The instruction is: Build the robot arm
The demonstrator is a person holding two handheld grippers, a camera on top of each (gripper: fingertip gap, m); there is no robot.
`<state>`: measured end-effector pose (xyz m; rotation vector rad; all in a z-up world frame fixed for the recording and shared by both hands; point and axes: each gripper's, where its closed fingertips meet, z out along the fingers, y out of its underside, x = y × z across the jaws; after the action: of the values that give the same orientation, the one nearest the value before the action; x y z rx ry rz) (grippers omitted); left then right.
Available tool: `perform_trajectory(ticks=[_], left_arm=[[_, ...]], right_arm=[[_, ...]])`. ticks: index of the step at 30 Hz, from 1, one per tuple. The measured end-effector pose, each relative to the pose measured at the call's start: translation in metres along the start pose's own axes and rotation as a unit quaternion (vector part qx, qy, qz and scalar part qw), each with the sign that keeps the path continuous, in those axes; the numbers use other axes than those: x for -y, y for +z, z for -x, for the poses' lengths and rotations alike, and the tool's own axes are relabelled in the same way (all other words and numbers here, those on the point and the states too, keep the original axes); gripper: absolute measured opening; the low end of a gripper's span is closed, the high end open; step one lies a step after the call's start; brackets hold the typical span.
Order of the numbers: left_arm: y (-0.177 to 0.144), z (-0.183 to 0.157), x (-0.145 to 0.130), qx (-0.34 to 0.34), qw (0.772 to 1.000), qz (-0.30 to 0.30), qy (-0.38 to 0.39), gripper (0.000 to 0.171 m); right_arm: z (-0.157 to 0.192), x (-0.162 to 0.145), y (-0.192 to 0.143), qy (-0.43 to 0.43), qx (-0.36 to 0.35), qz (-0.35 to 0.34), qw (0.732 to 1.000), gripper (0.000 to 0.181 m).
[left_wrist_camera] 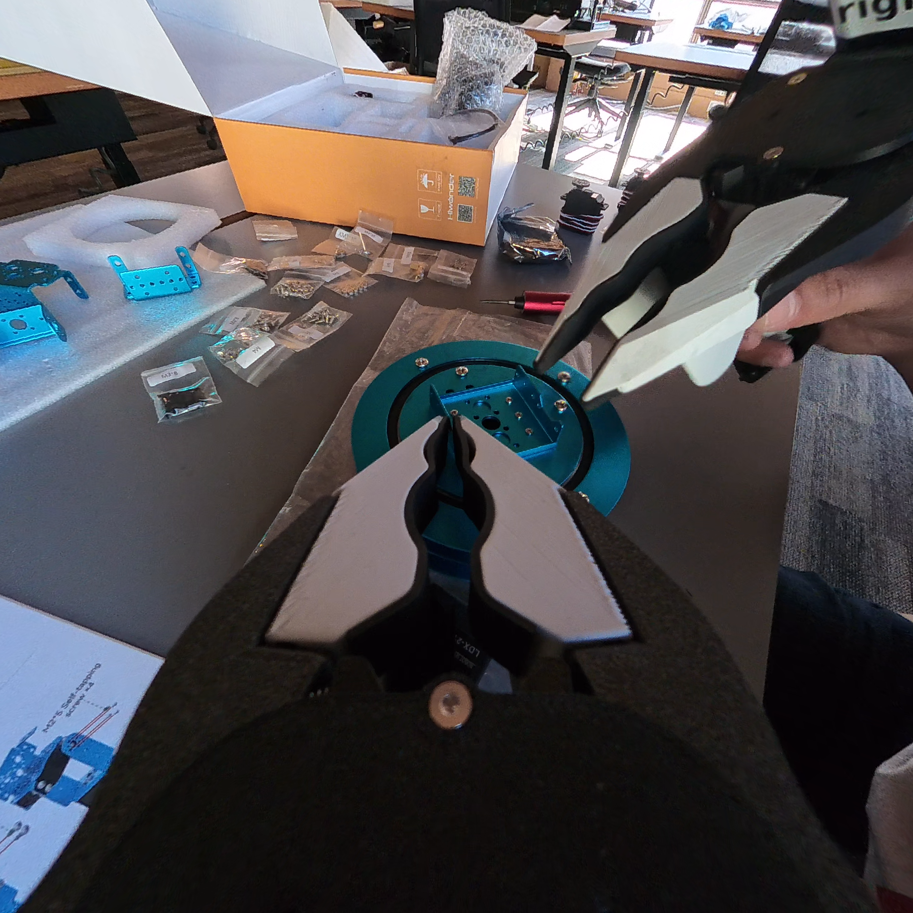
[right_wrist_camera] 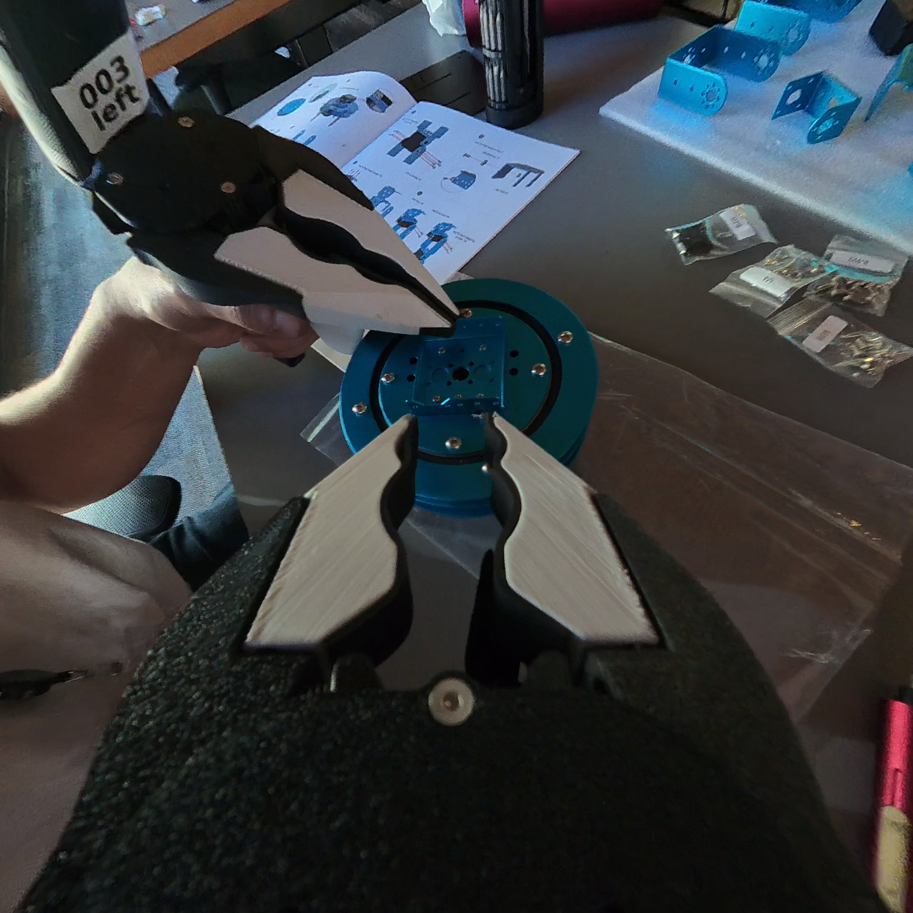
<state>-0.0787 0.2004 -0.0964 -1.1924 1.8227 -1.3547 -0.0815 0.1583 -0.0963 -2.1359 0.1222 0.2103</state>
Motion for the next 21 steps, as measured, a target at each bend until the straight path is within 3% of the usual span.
perform_trajectory(ticks=[11, 16, 21], left_arm=[[0.0, 0.0, 0.0, 0.0, 1.0, 0.0, 0.0, 0.001], [0.0, 0.0, 0.0, 0.001, 1.0, 0.001, 0.001, 0.001], [-0.001, 0.0, 0.0, 0.003, 1.0, 0.0, 0.001, 0.001]], right_arm=[[0.0, -0.005, 0.009, -0.005, 0.014, 0.018, 1.0, 0.021], [0.002, -0.004, 0.011, -0.008, -0.012, 0.014, 1.0, 0.02], [-0.006, -0.004, 0.012, -0.022, -0.044, 0.006, 0.999, 0.004]])
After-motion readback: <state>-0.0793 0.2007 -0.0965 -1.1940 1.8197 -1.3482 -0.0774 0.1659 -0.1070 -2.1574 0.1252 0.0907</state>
